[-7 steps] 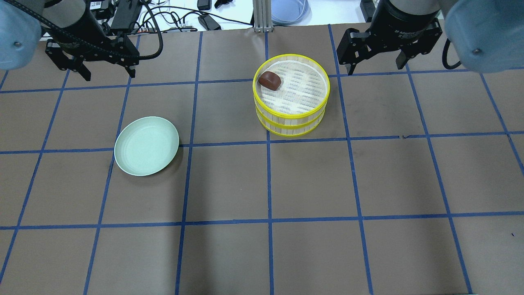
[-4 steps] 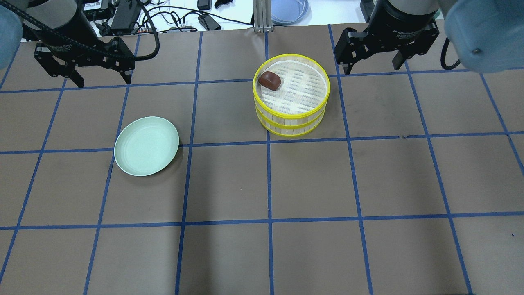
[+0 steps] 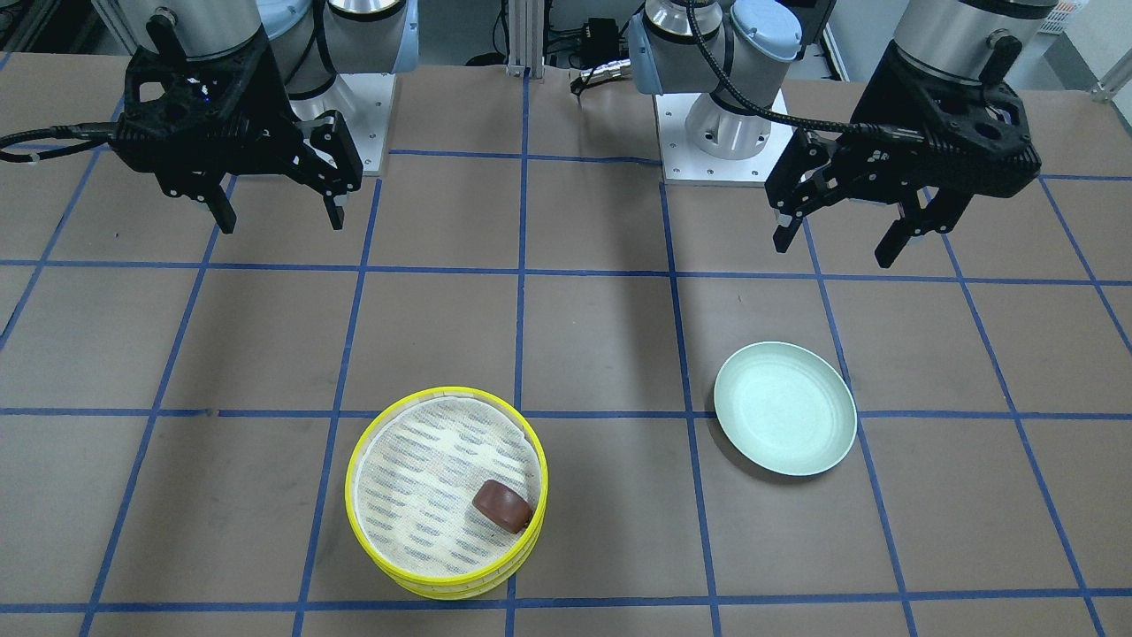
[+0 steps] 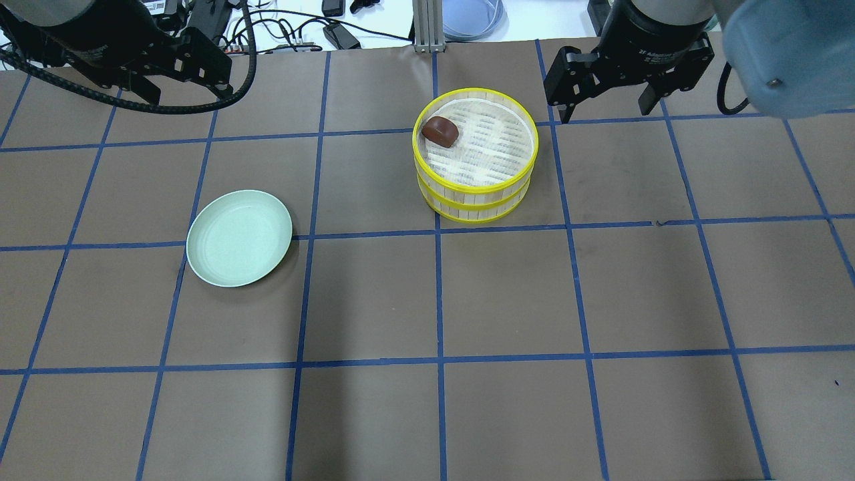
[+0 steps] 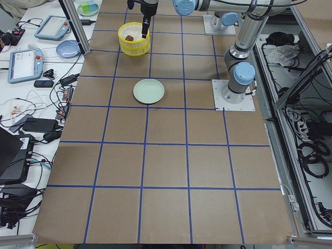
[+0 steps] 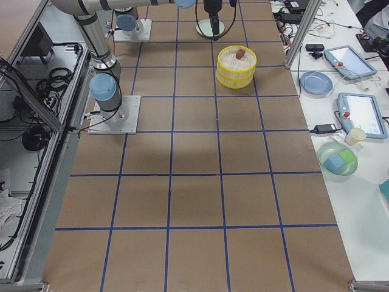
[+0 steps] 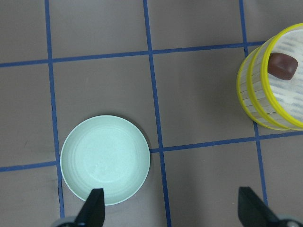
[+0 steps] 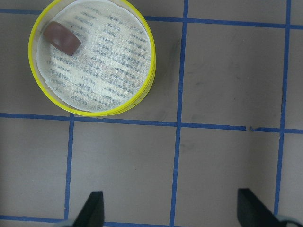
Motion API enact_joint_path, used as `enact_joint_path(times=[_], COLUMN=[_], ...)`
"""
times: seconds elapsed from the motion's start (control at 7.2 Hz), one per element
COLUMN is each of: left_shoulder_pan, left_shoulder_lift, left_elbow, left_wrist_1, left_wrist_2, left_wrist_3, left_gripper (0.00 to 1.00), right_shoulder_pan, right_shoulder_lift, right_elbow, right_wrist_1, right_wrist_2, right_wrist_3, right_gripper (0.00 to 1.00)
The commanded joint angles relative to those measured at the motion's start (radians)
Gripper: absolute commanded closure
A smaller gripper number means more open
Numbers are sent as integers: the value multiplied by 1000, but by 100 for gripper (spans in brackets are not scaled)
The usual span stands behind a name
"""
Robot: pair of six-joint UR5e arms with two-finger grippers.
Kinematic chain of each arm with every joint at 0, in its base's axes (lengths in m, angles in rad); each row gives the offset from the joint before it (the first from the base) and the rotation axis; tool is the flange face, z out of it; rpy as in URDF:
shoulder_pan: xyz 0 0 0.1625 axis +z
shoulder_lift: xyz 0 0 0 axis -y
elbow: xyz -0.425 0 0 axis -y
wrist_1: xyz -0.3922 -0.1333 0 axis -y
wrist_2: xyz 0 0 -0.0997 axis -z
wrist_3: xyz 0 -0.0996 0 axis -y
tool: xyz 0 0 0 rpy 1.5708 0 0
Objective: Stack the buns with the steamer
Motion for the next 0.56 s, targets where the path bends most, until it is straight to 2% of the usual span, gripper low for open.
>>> enact_joint_path(times=[0.0, 0.42], left_shoulder_pan=[1, 2], left_shoulder_lift=[3, -5], left_elbow=[-7, -16], left_wrist_1=[-33, -162], left_wrist_2=[1, -12], left_wrist_3=[20, -5], left_gripper=[0, 0], right_shoulder_pan=[0, 0], right_shoulder_lift=[0, 0], right_elbow=[0, 2], right_wrist_1=[0, 0], right_wrist_2=[0, -1], right_wrist_3=[0, 0], right_gripper=[0, 0])
